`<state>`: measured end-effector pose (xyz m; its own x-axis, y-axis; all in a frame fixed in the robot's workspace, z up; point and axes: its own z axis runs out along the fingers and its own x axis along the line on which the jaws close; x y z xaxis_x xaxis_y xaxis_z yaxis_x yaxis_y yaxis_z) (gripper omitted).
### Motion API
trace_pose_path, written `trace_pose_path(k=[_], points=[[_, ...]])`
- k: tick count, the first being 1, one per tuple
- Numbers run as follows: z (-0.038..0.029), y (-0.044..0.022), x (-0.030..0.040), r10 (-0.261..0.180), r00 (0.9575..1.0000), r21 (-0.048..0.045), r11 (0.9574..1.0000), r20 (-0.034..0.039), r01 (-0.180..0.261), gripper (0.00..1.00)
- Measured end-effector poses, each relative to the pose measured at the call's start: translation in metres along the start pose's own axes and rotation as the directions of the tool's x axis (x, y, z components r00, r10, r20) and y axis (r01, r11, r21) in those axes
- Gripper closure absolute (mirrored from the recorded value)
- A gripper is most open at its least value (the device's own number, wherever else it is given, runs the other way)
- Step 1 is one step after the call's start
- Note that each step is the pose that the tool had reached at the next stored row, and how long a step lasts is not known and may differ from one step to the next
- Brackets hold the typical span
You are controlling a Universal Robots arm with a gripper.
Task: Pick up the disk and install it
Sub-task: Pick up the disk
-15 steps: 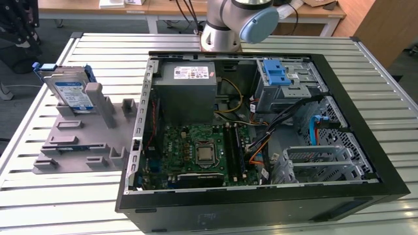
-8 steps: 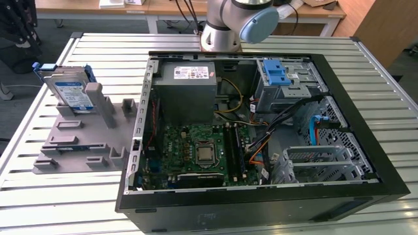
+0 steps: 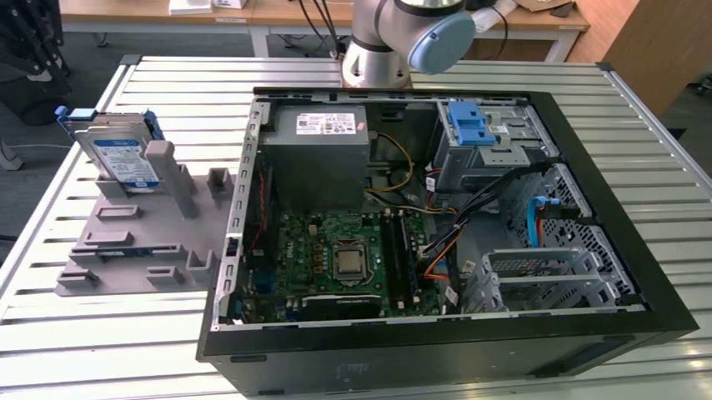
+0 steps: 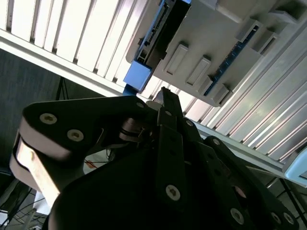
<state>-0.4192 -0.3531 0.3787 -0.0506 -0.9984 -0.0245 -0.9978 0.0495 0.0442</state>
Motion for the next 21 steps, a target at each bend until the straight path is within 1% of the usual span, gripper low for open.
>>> trace_pose_path(k=[2, 4, 7, 10, 13, 21], points=[[0.0001, 0.0000, 0.0000, -0.034, 0.9994, -0.0008, 0.9994, -0.0014, 0.034, 0.89], [0.0002, 0.0000, 0.0000, -0.066, 0.9978, -0.0018, 0.9978, -0.0028, 0.066, 0.89], [0.0006, 0.0001, -0.0010, -0.067, 0.9978, -0.0020, 0.9978, -0.0028, 0.067, 0.89], [0.0014, 0.0003, -0.0050, -0.065, 0.9979, -0.0018, 0.9979, -0.0027, 0.065, 0.89], [0.0019, 0.0006, -0.0072, -0.064, 0.9979, -0.0014, 0.9979, -0.0026, 0.064, 0.89], [0.0026, 0.0009, -0.0072, -0.063, 0.9980, -0.0015, 0.9980, -0.0027, 0.063, 0.89]])
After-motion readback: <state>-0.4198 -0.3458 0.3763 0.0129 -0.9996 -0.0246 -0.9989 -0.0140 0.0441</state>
